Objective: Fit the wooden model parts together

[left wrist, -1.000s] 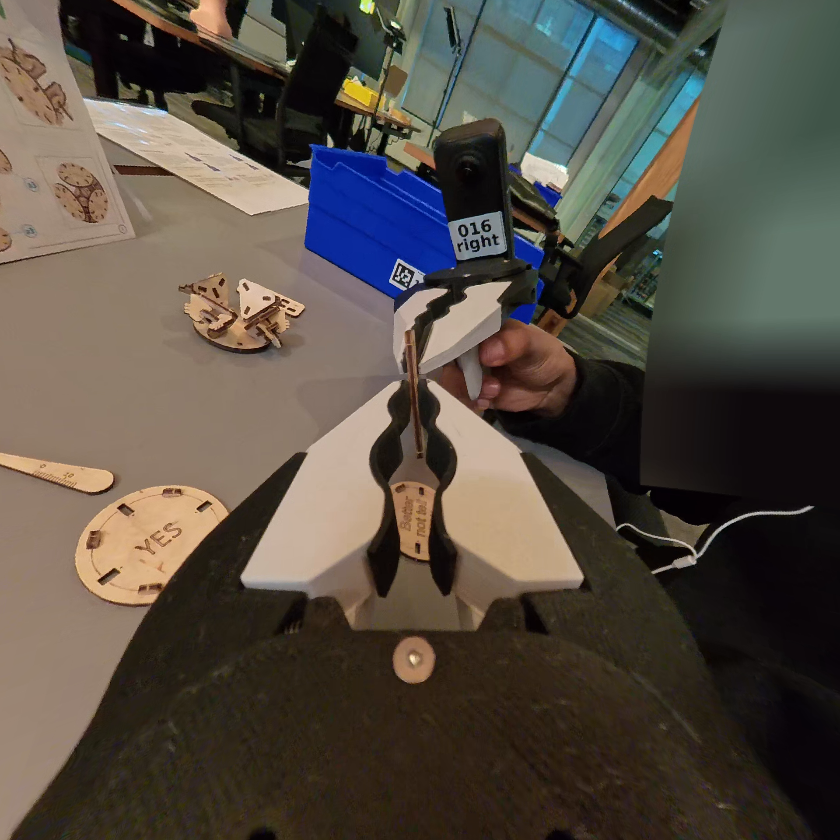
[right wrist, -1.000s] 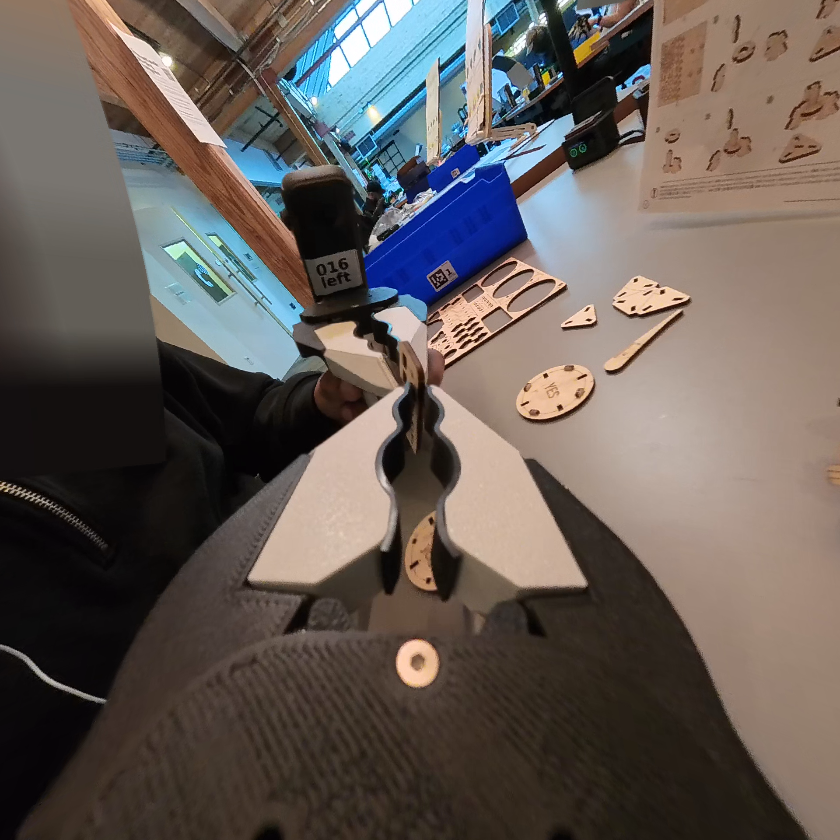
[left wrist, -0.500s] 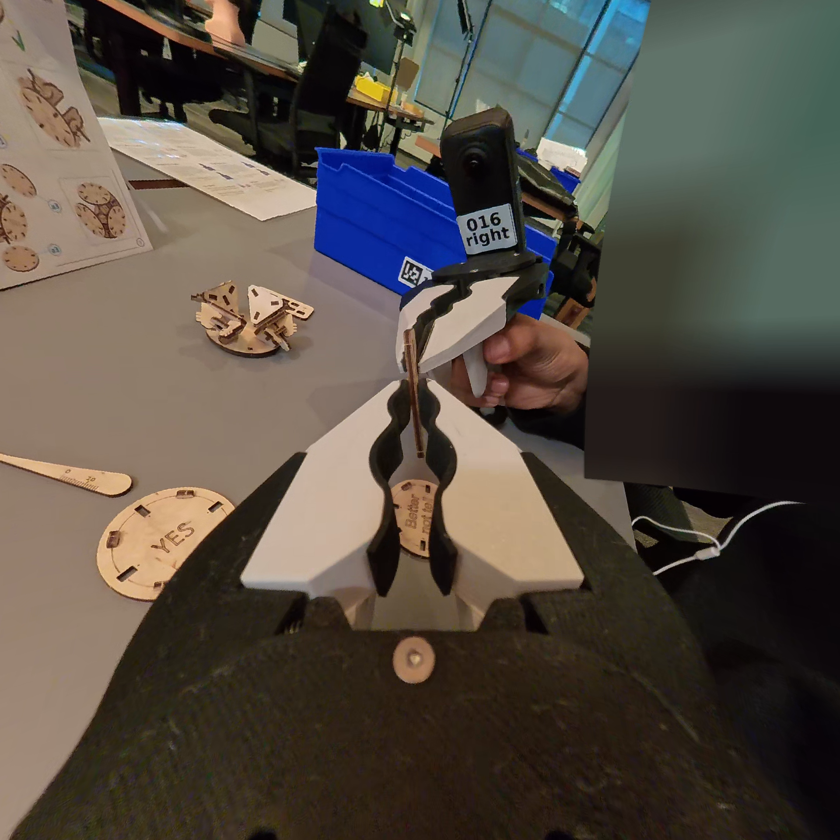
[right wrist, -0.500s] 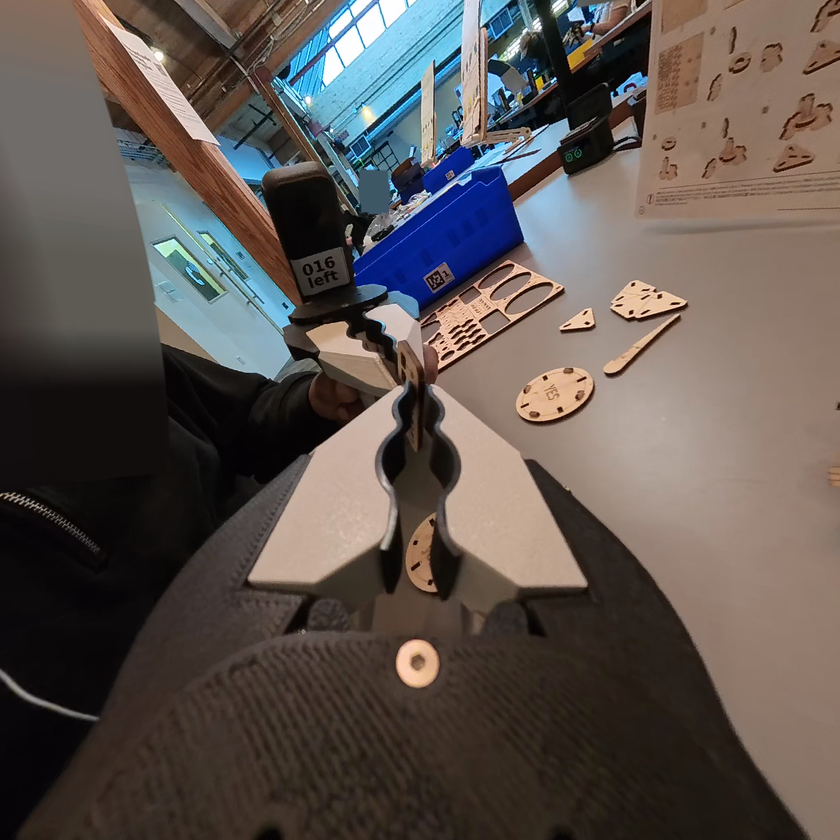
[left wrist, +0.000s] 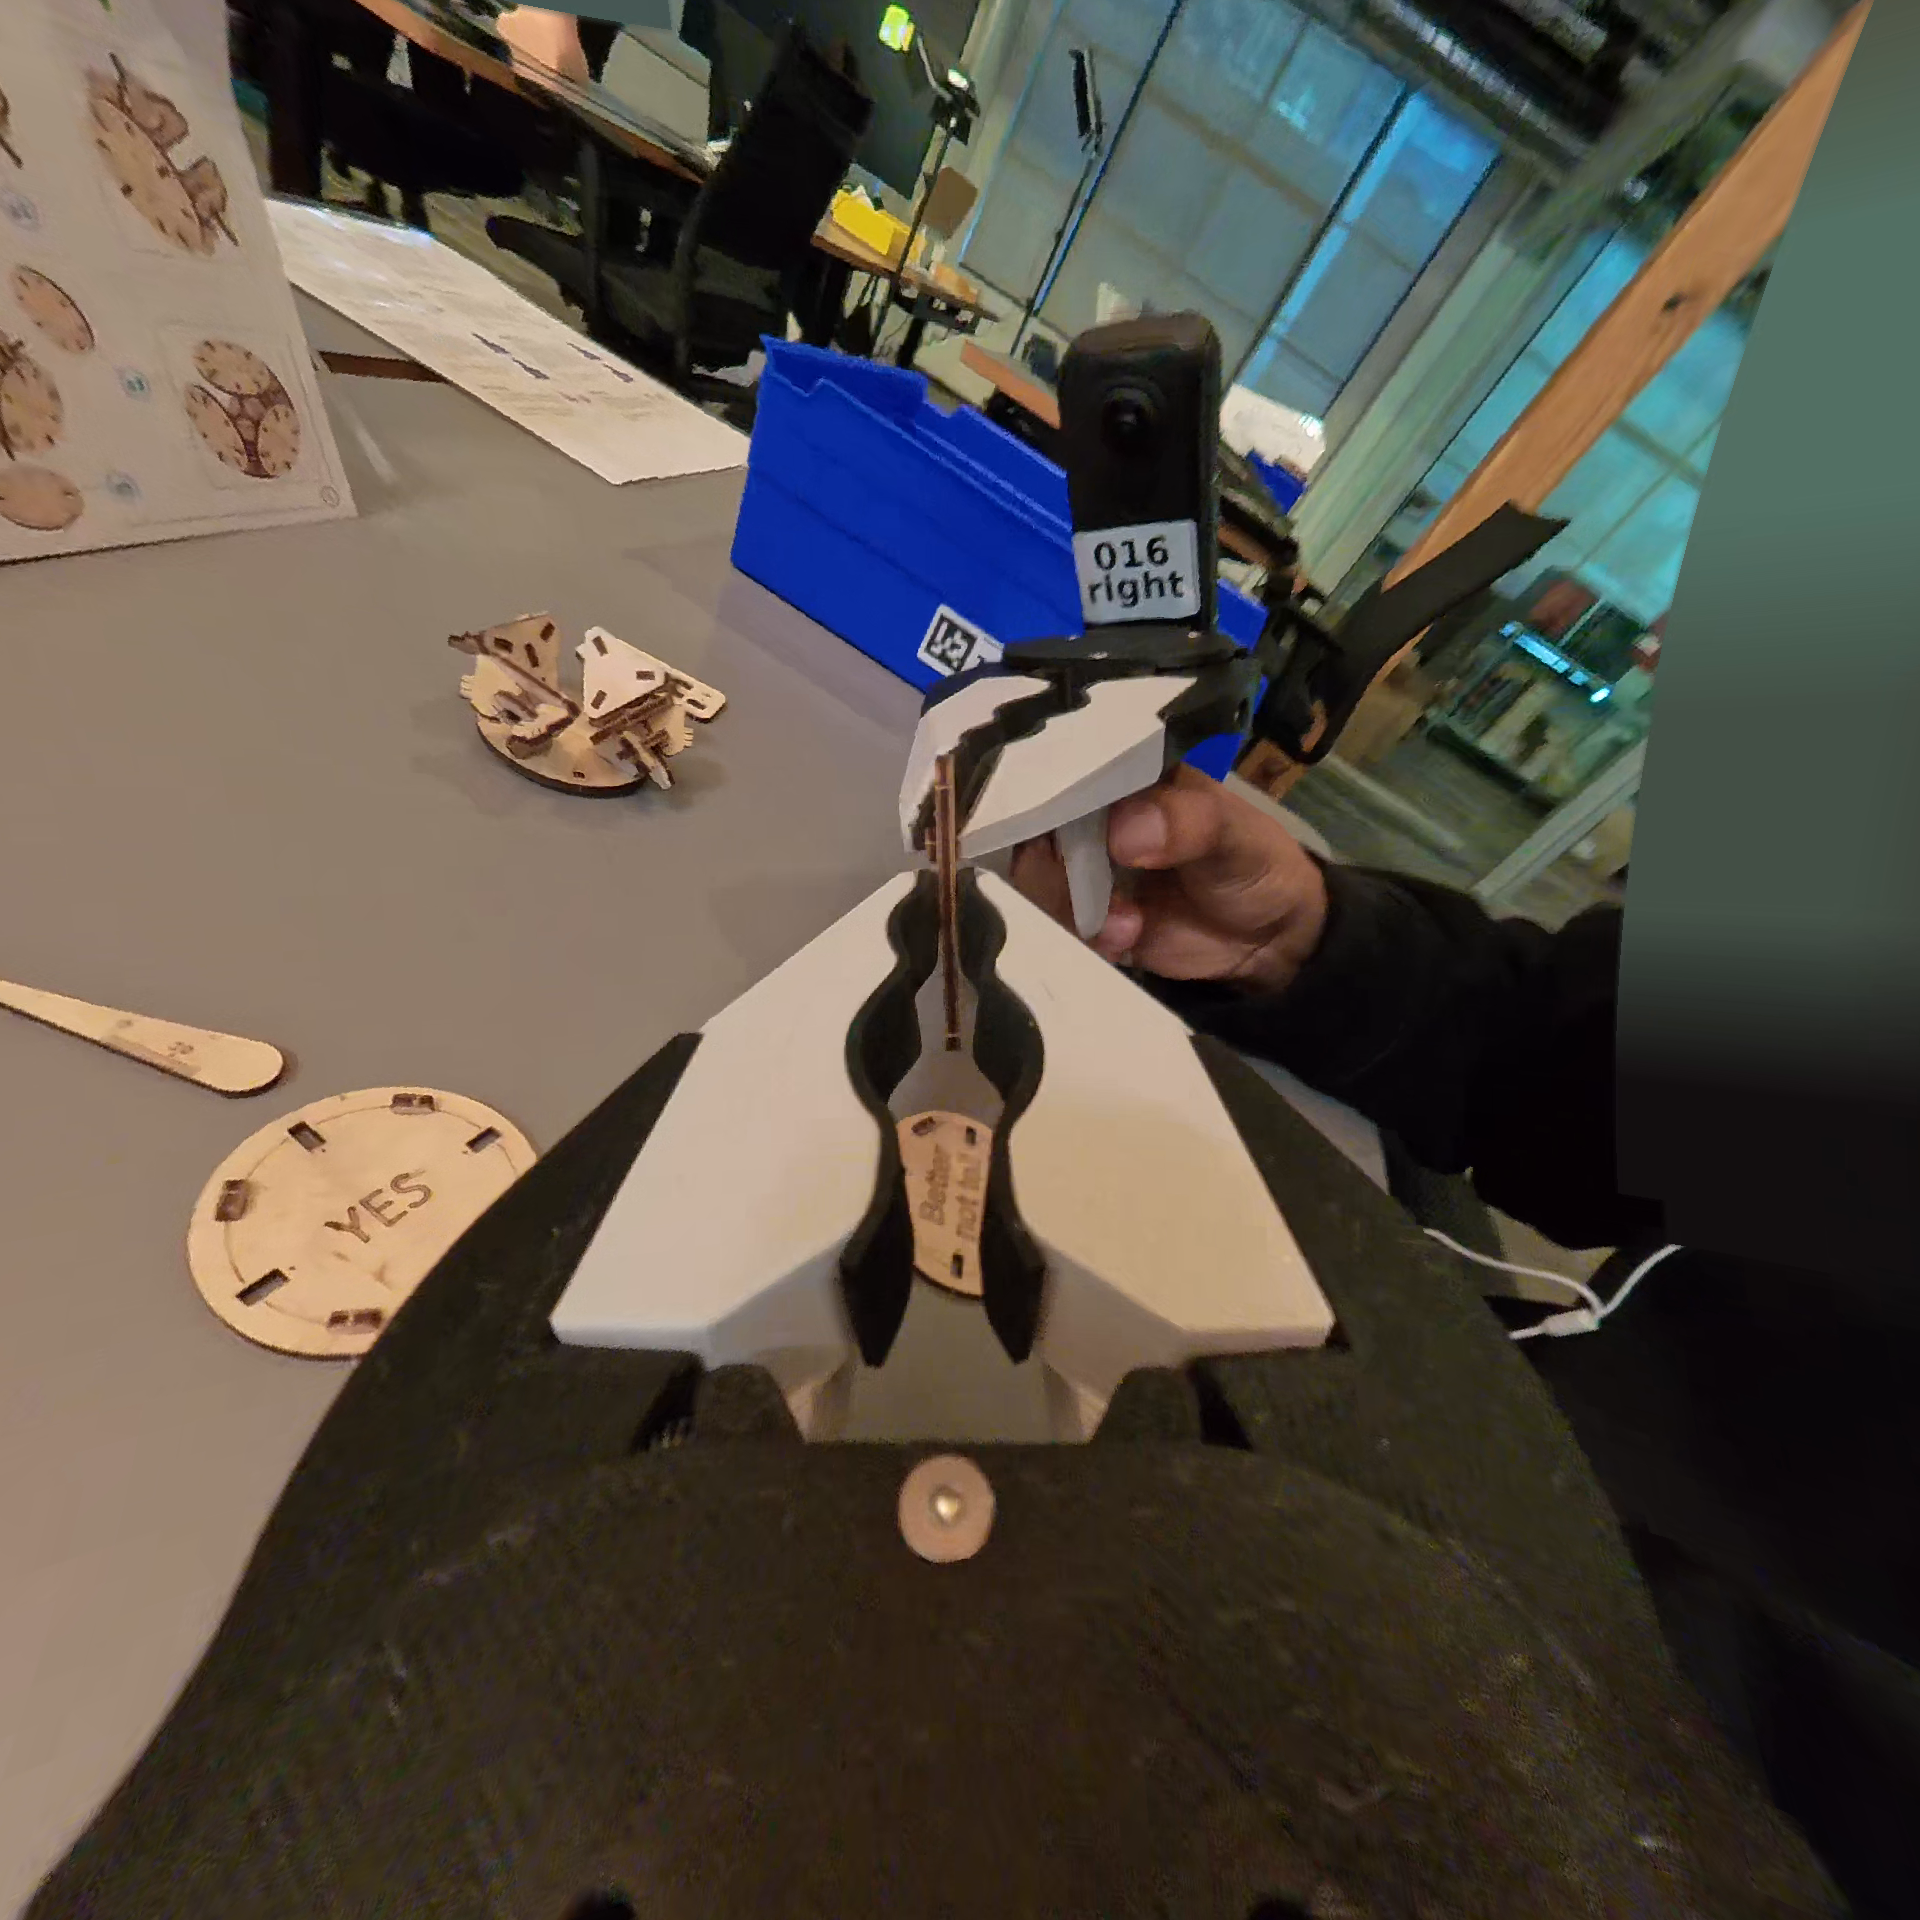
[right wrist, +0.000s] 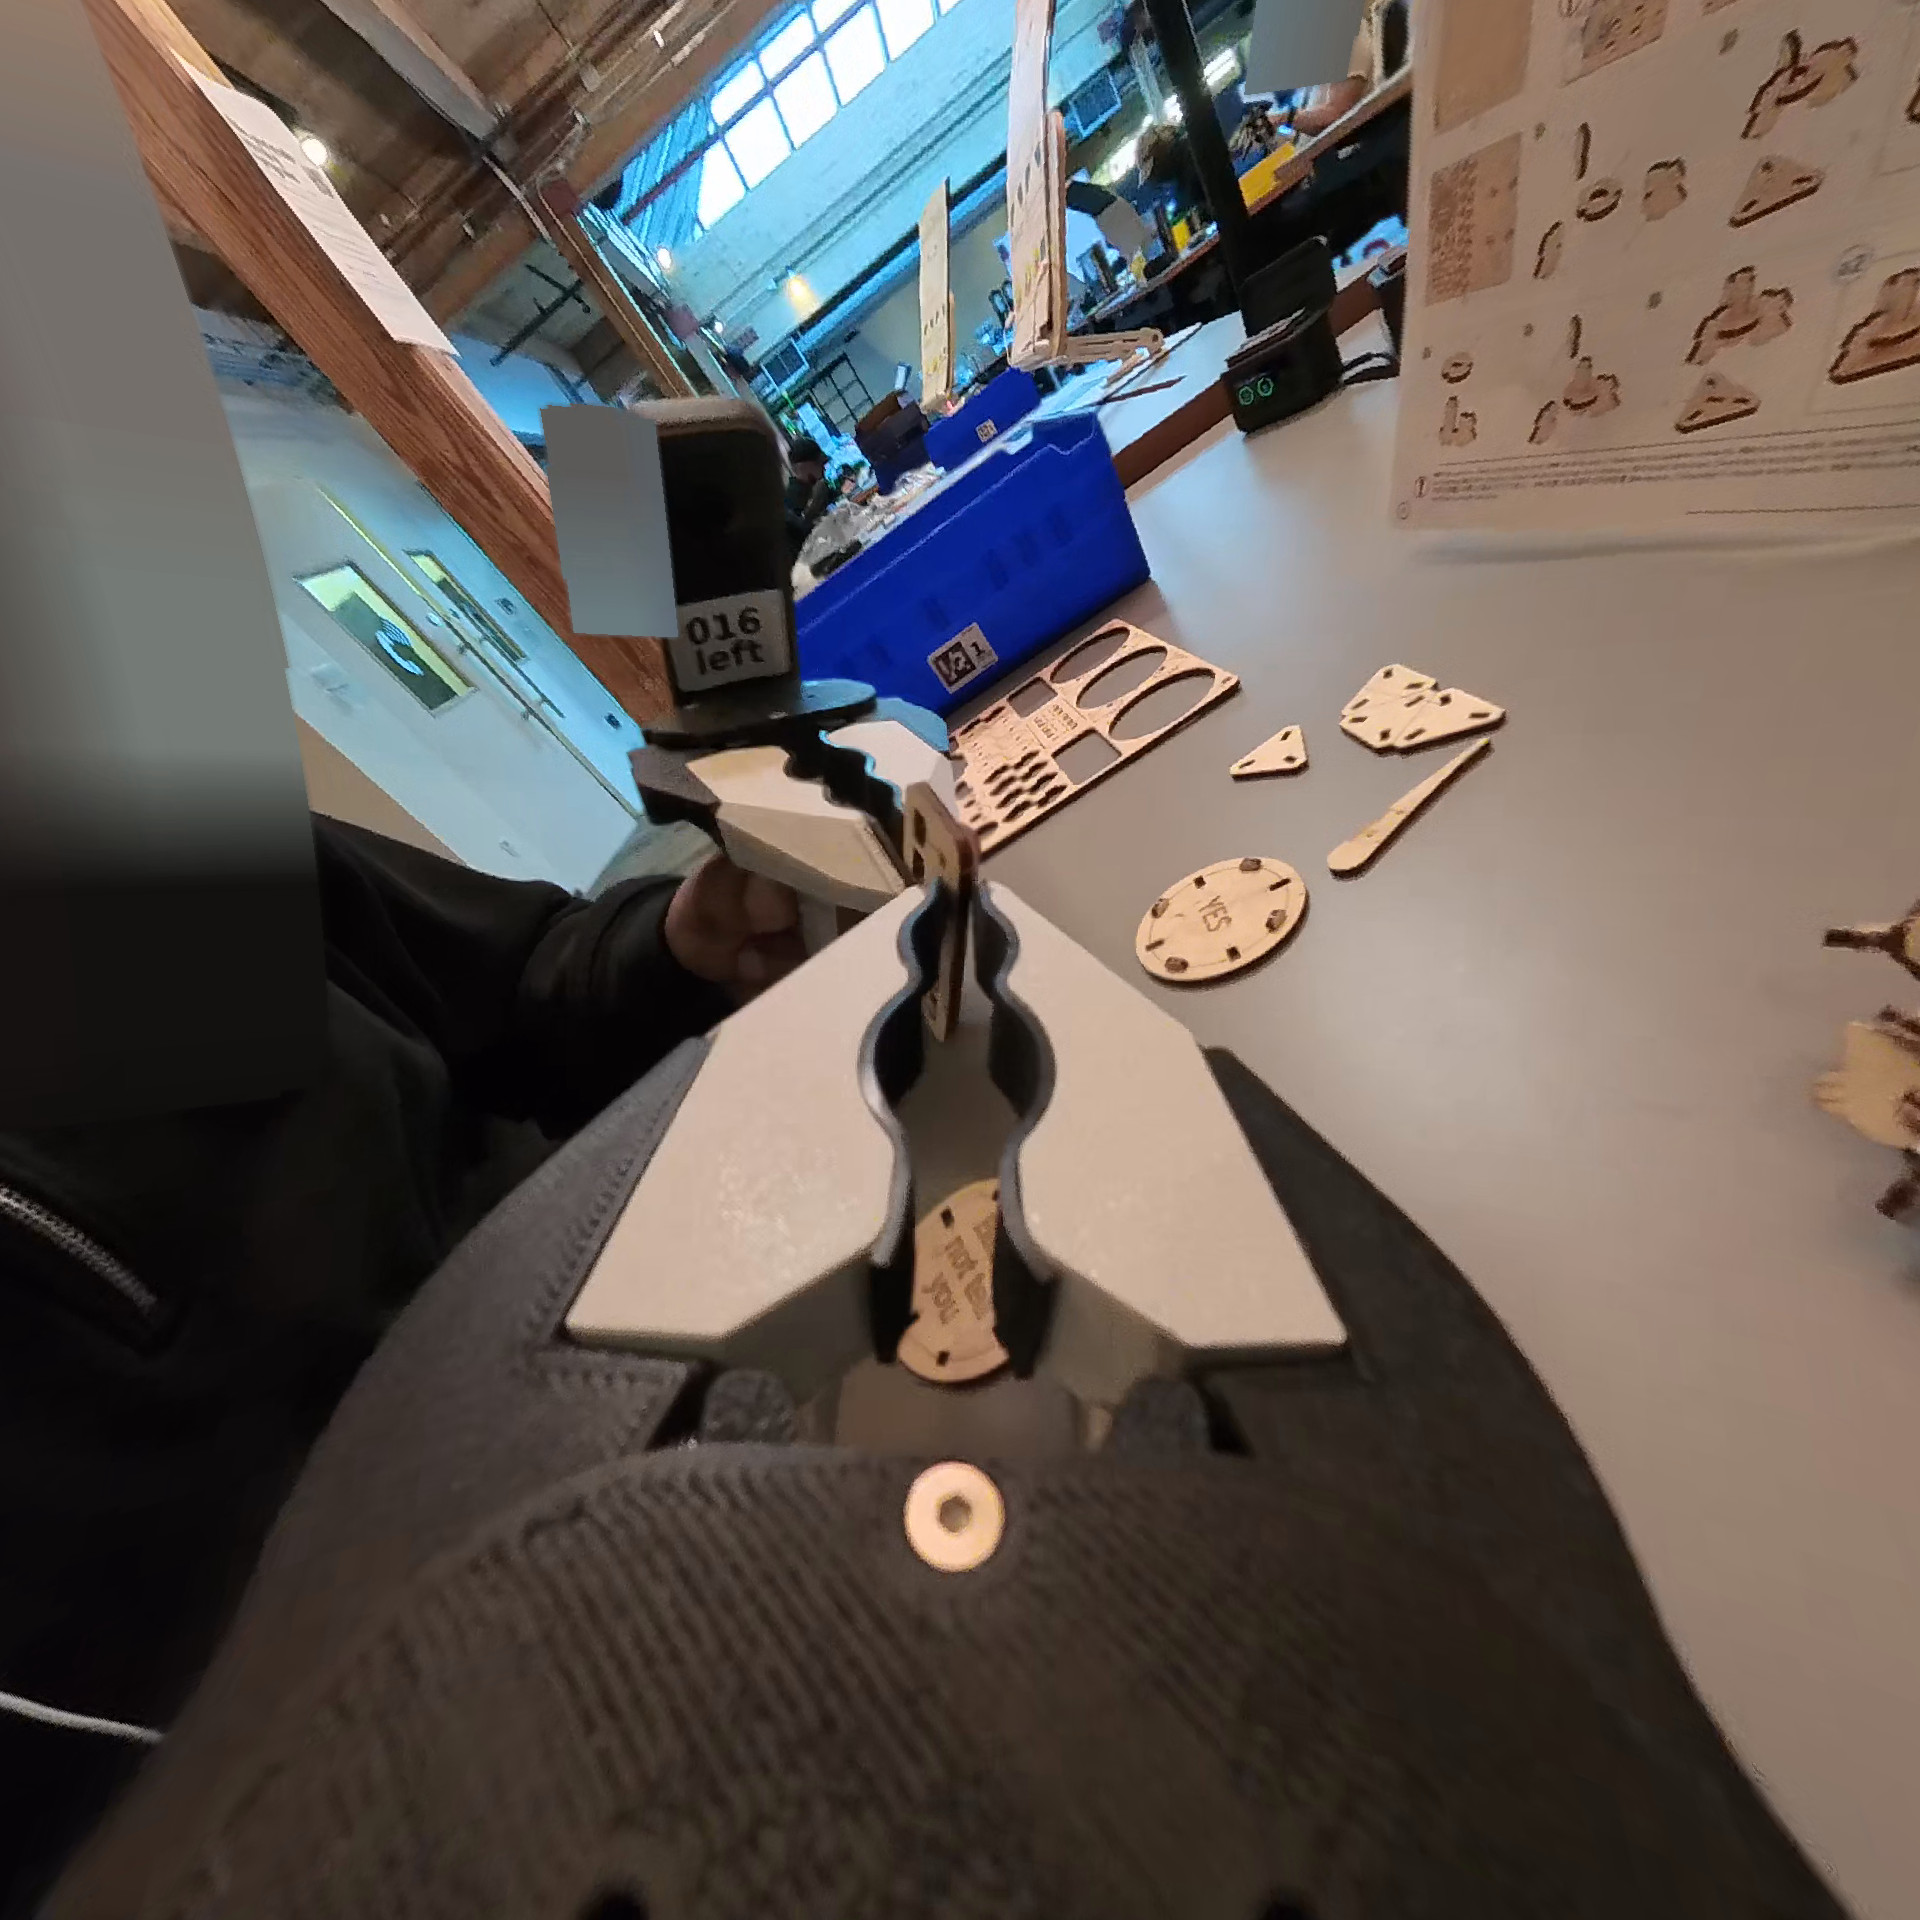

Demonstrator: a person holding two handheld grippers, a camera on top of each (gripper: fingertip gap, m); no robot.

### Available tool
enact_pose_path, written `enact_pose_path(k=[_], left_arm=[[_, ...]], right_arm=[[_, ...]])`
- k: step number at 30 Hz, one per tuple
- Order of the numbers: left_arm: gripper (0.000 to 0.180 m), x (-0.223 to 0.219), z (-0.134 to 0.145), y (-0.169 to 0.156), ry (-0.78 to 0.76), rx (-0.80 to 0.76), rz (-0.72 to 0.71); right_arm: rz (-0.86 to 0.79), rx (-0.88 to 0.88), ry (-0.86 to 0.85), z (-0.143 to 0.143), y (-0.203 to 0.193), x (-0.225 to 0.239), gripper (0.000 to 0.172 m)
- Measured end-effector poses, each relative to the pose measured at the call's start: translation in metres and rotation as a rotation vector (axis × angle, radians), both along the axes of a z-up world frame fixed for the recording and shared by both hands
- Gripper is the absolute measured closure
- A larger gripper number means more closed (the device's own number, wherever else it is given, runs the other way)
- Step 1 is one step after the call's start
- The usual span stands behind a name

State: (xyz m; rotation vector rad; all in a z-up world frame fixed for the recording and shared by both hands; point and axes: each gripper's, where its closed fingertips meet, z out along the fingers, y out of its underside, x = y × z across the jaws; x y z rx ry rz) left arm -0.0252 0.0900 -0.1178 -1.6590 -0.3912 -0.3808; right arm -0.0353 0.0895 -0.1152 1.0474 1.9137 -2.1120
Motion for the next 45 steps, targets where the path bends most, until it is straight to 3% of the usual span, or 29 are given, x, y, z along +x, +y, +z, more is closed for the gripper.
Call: enact_pose_path(k=[3,9,14,18,24,28,36,45], left_arm=[[0.18,-0.009,0.007,-0.006,-0.054,0.05,0.019],[0.18,-0.013,0.007,-0.01,-0.107,0.077,0.008],[0.18,-0.005,0.02,-0.011,-0.312,0.208,-0.11],[0.18,0.01,0.019,-0.007,-0.092,0.134,-0.147],[0.18,0.011,0.026,-0.01,-0.235,0.219,-0.201],[0.18,0.018,0.028,-0.01,-0.297,0.241,-0.27],[0.18,0.017,0.027,-0.009,-0.346,0.25,-0.27],[0.18,0.006,0.031,-0.015,-0.38,0.289,-0.234]], right_arm=[[-0.034,0.0,-0.011,-0.001,0.009,-0.006,0.149],[-0.02,-0.025,0.045,0.01,0.009,-0.003,0.149],[0.054,-0.04,0.136,0.019,-0.006,0.01,0.141],[0.104,-0.098,0.137,0.028,-0.01,0.017,0.123],[0.243,-0.263,0.072,0.041,-0.015,0.032,0.124],[0.249,-0.264,0.065,0.04,-0.016,0.032,0.125],[0.274,-0.294,0.044,0.043,-0.014,0.035,0.126],[0.255,-0.258,0.03,0.038,-0.009,0.03,0.143]])
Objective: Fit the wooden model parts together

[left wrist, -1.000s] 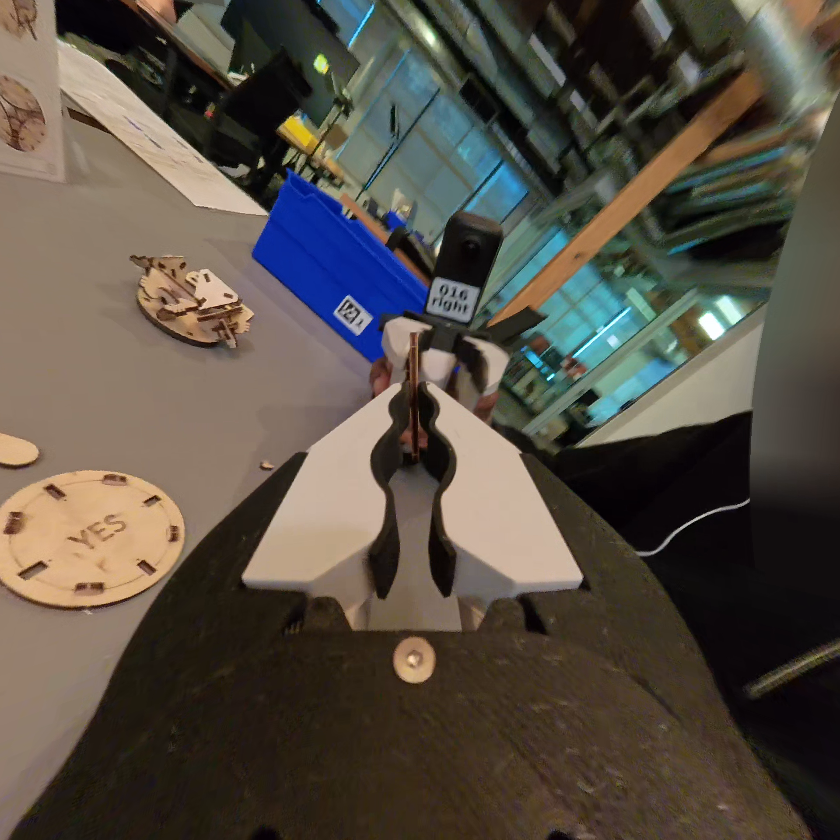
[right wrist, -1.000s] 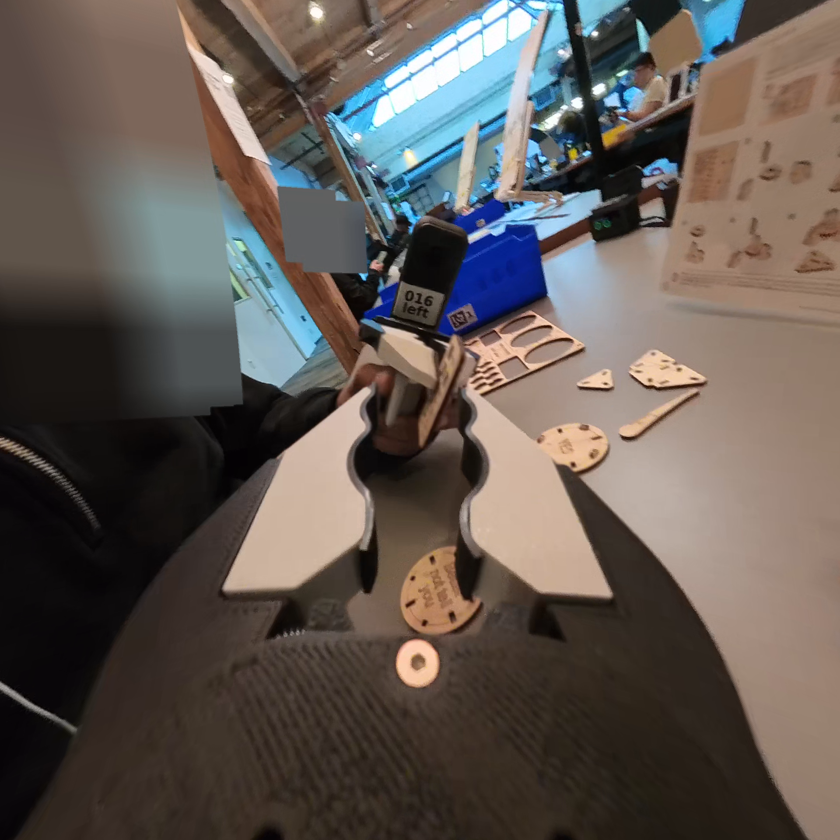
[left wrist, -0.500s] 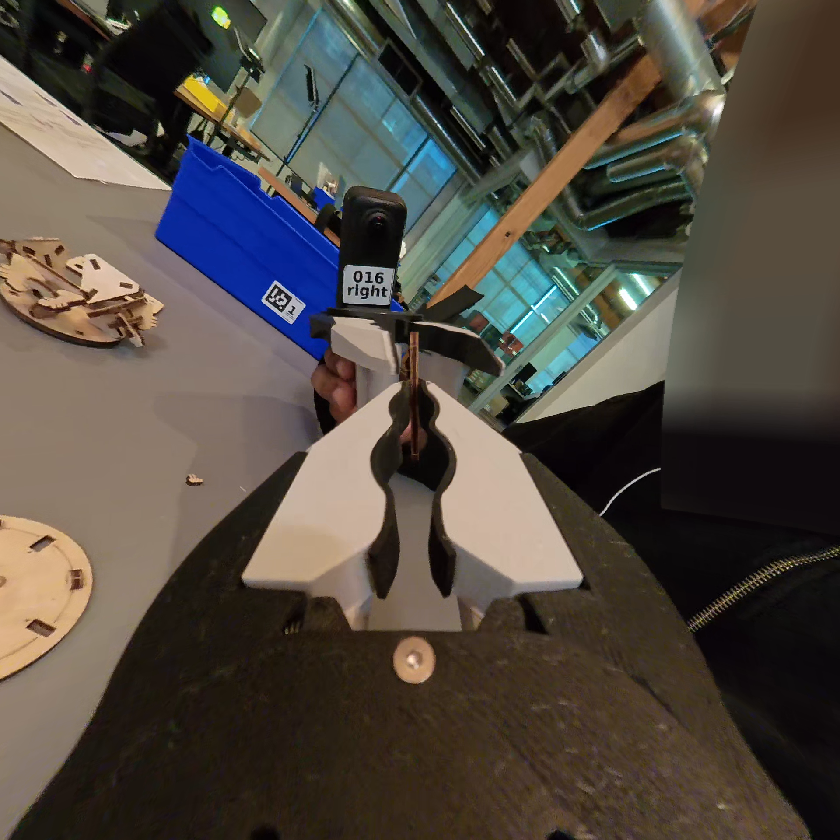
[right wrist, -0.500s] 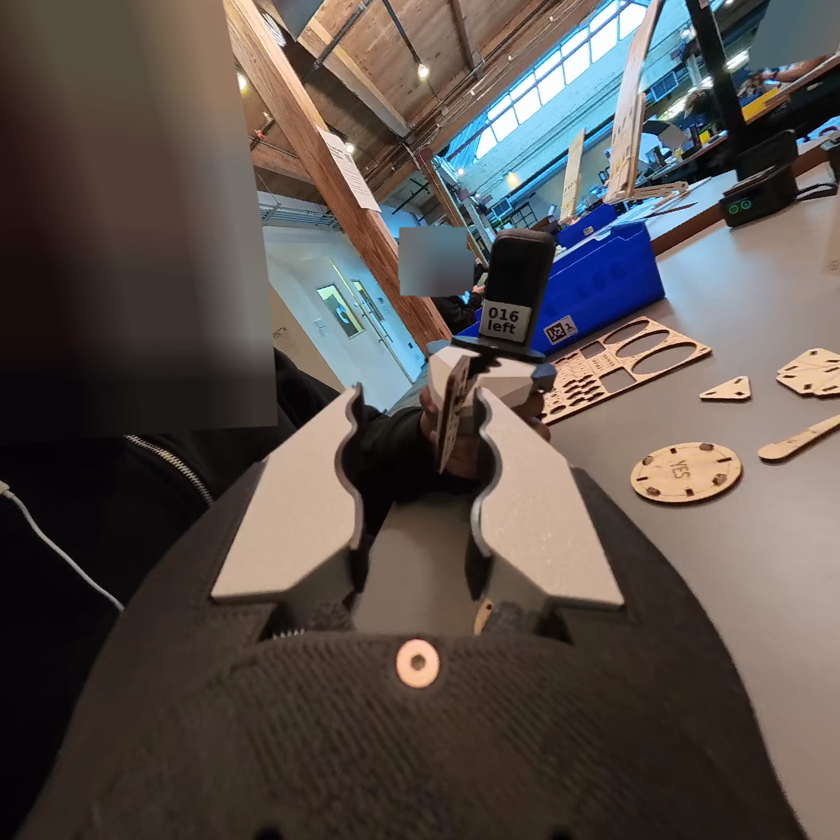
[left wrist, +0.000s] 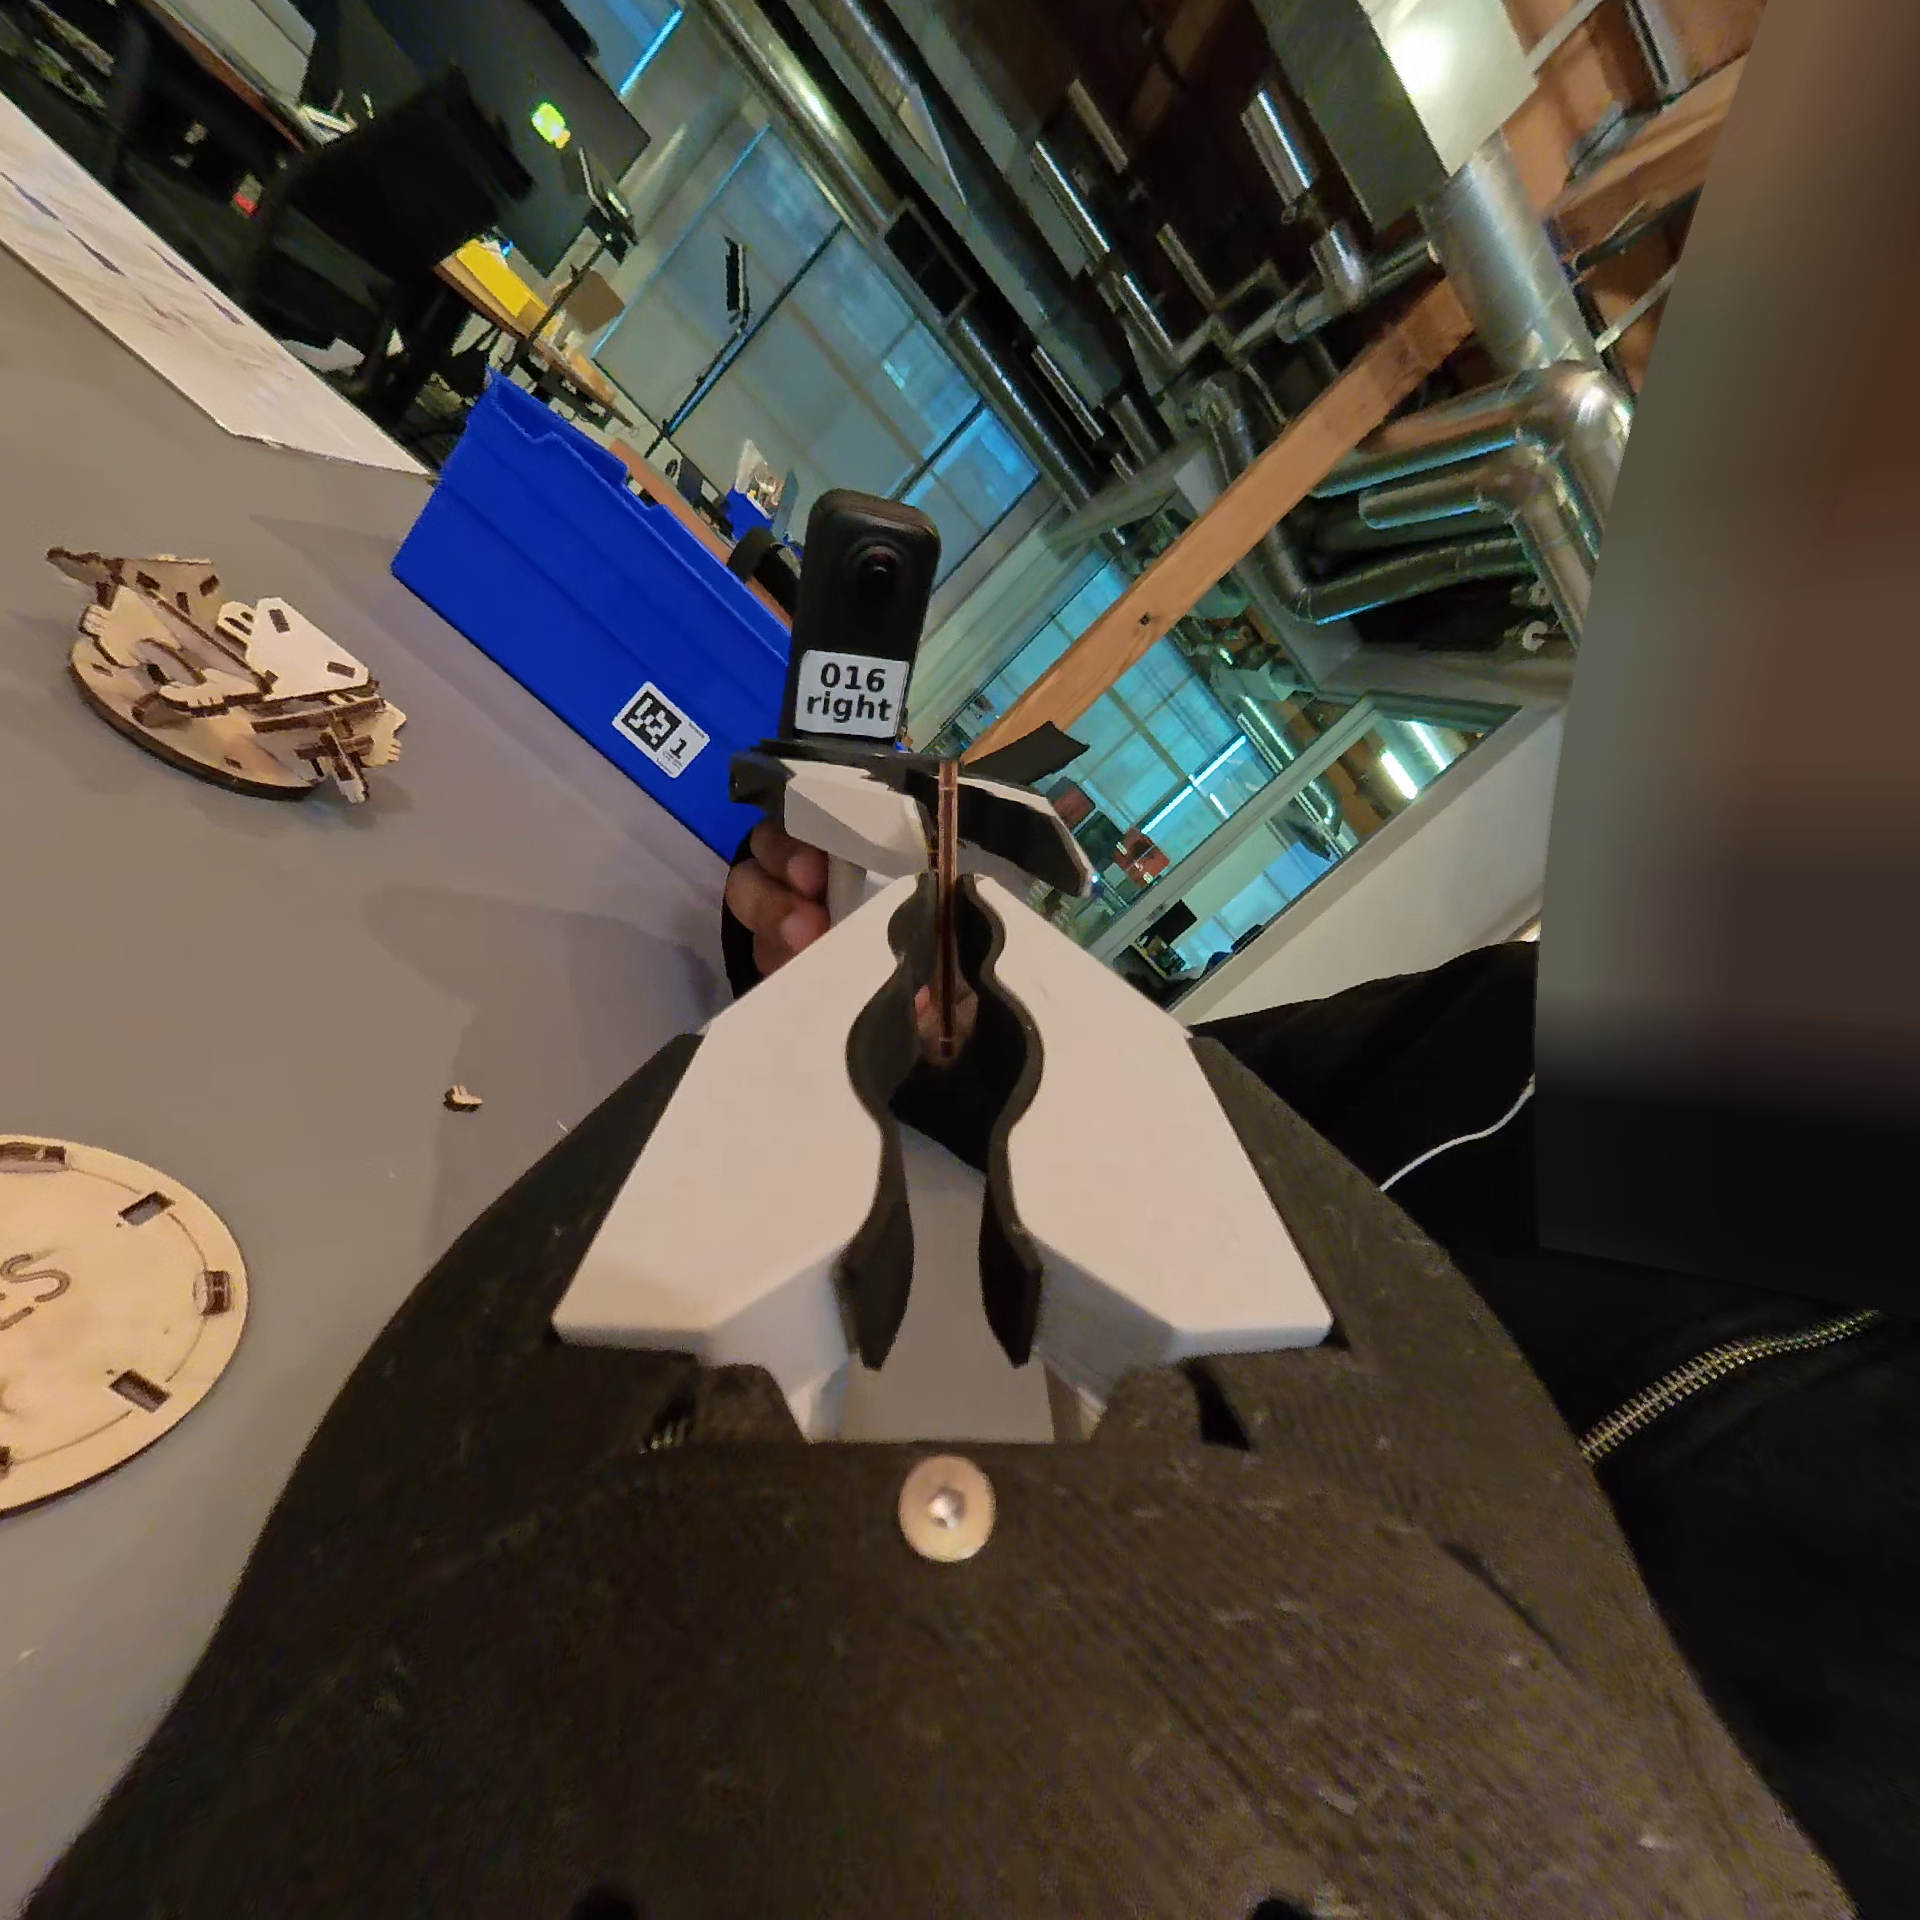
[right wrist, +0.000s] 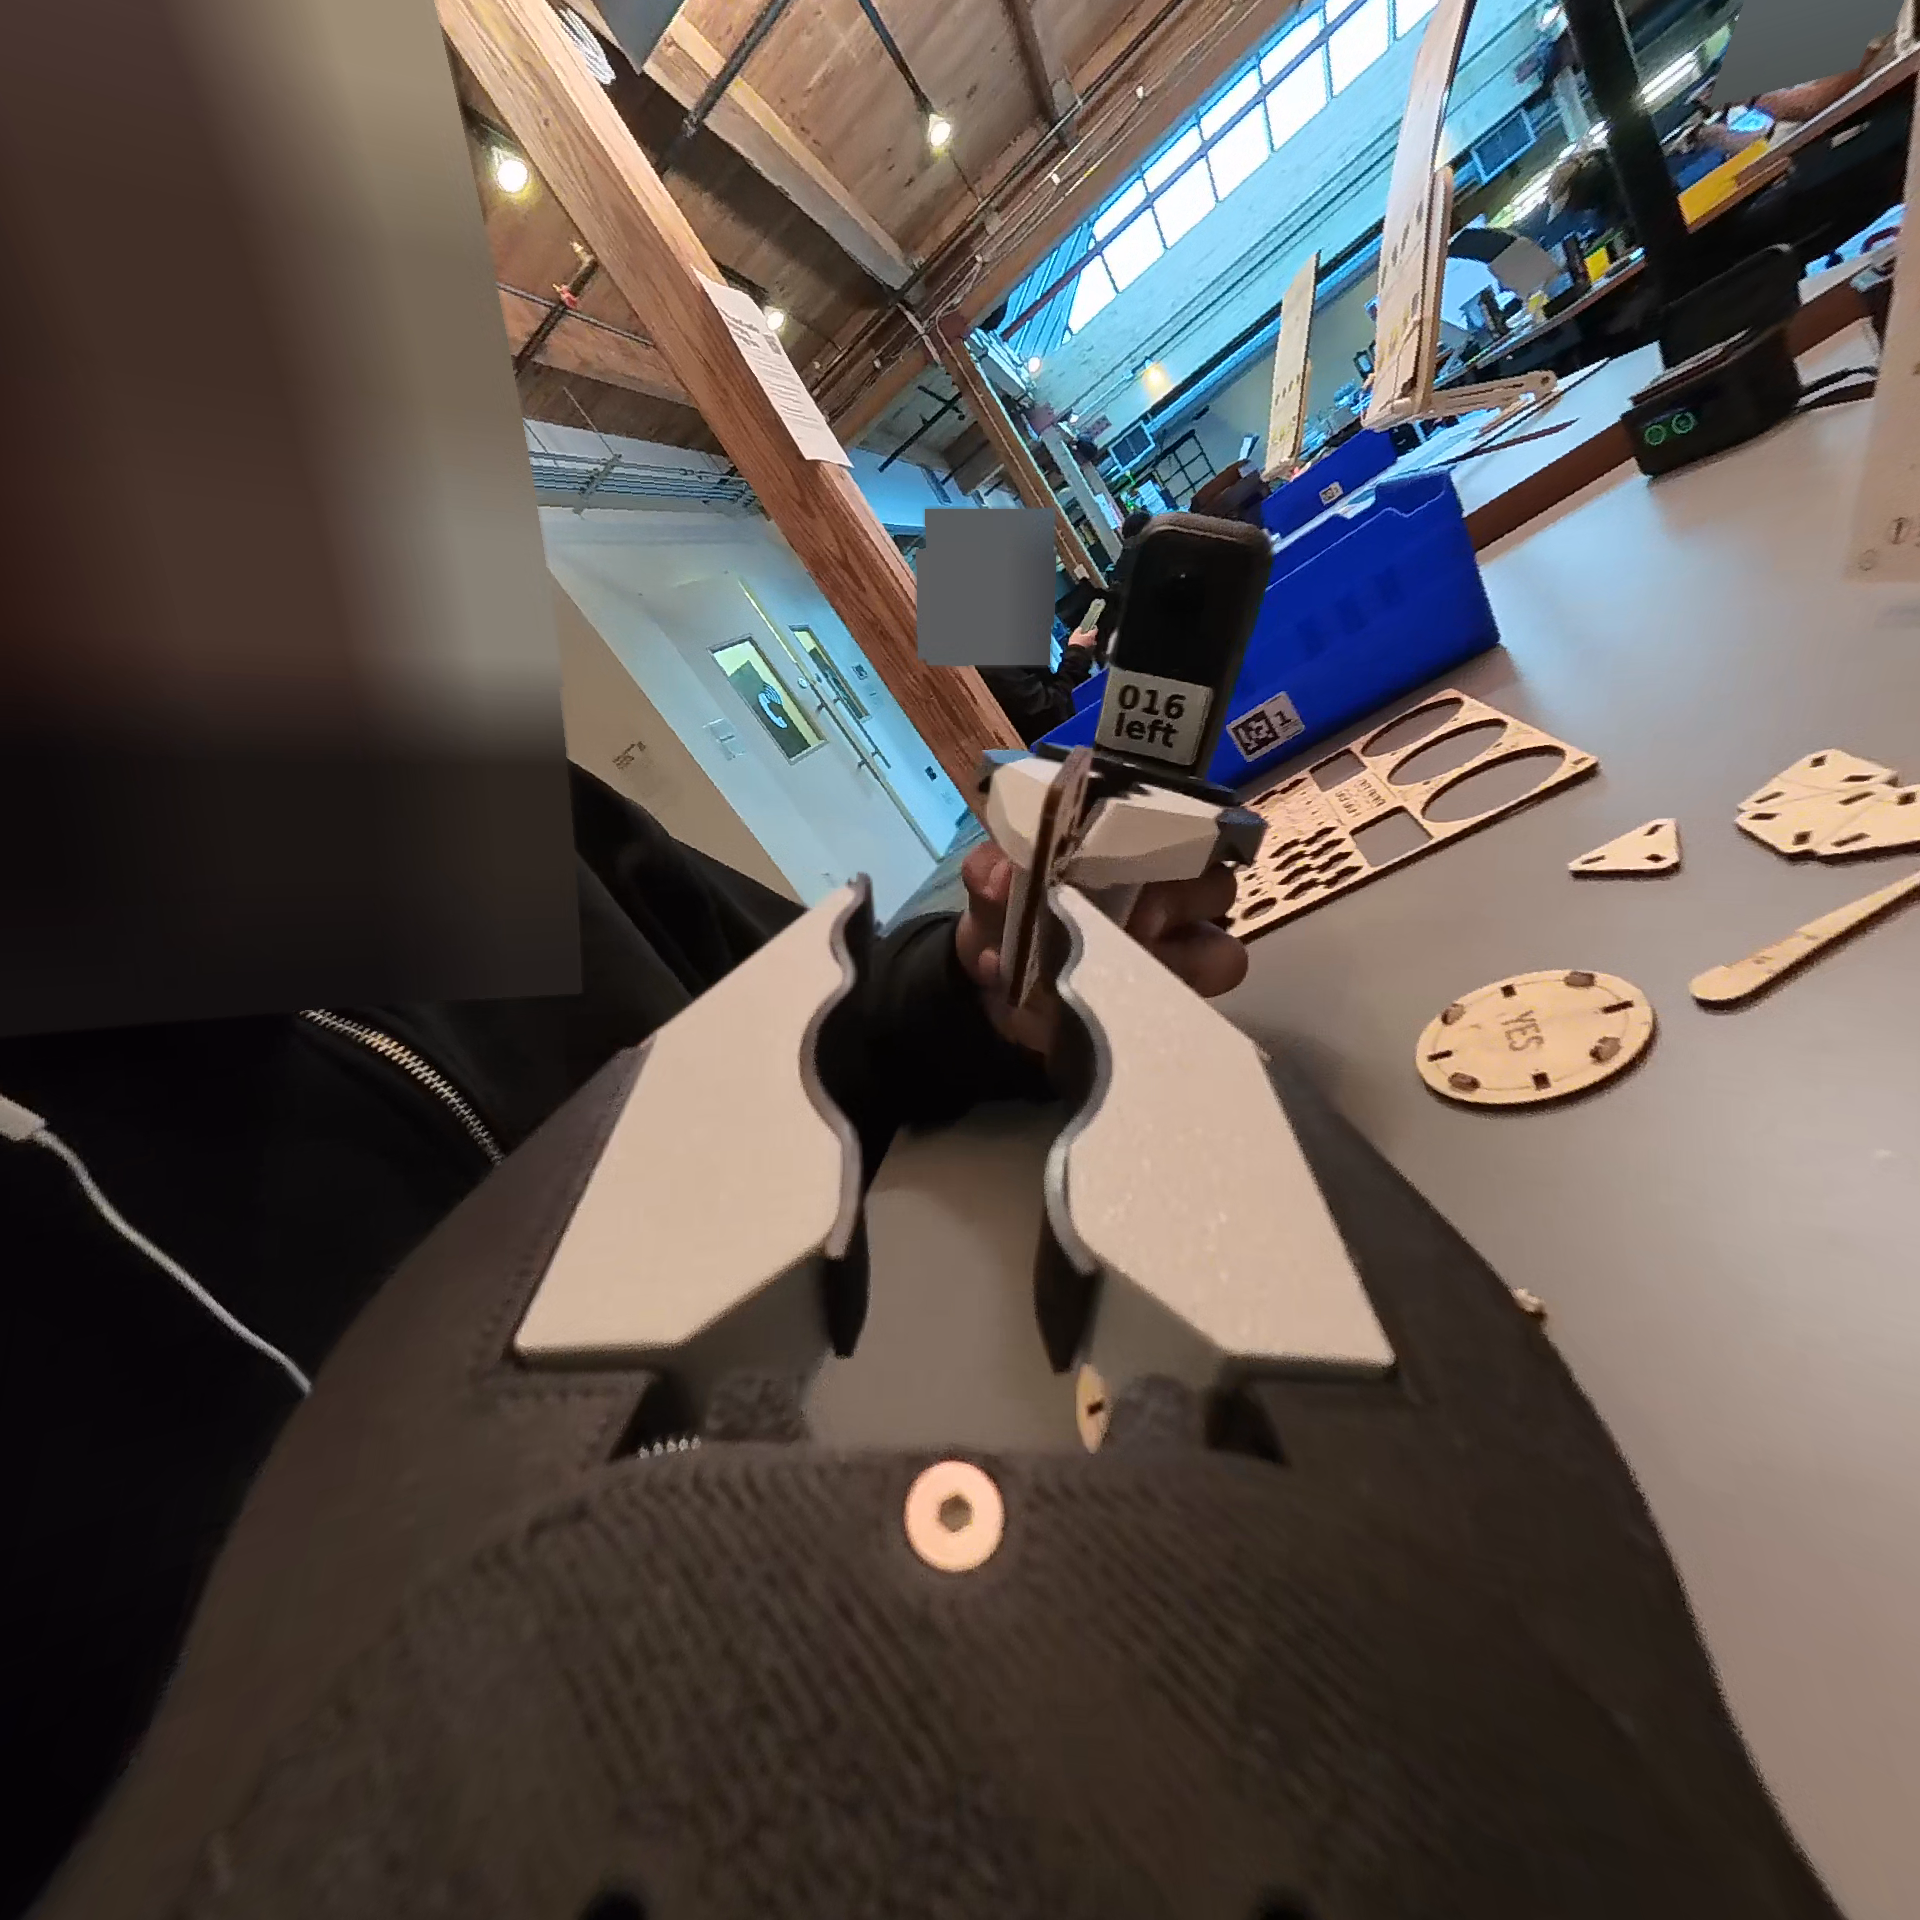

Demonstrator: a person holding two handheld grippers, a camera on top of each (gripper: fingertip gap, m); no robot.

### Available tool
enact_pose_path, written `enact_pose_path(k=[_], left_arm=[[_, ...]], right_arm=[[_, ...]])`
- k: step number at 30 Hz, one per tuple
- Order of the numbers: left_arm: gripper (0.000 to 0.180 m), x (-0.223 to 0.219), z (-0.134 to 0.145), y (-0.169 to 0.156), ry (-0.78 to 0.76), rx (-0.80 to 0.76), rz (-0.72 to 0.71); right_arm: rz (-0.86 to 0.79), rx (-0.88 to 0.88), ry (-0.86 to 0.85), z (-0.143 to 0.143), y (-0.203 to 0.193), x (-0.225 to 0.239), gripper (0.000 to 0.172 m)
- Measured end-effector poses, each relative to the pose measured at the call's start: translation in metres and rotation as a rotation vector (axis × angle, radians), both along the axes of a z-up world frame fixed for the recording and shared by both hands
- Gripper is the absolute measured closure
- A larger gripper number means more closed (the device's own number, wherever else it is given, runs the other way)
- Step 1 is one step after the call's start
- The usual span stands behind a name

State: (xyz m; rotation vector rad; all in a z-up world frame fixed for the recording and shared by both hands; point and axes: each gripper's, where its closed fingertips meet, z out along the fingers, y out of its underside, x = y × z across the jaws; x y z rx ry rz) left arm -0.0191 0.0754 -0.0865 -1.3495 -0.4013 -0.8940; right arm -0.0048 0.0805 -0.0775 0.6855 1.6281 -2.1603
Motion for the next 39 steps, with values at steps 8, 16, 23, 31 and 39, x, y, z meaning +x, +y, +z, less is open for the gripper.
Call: enact_pose_path(k=[8,16,23,31,39], left_arm=[[0.18,0.013,0.0,0.003,-0.078,0.024,-0.101],[0.18,0.013,0.001,0.002,-0.171,0.059,-0.157],[0.18,0.019,0.005,0.002,-0.202,0.086,-0.201],[0.18,0.027,0.011,0.001,-0.251,0.126,-0.268],[0.18,0.025,0.007,0.002,-0.245,0.103,-0.252]], right_arm=[[0.024,-0.017,0.006,0.002,-0.005,0.004,0.14],[0.016,-0.008,0.017,0.002,-0.005,0.005,0.144],[-0.017,0.027,0.05,0.001,-0.006,0.003,0.164],[0.048,-0.036,0.048,0.007,-0.007,0.011,0.164],[0.02,0.044,0.078,0.002,-0.005,0.01,0.164]])
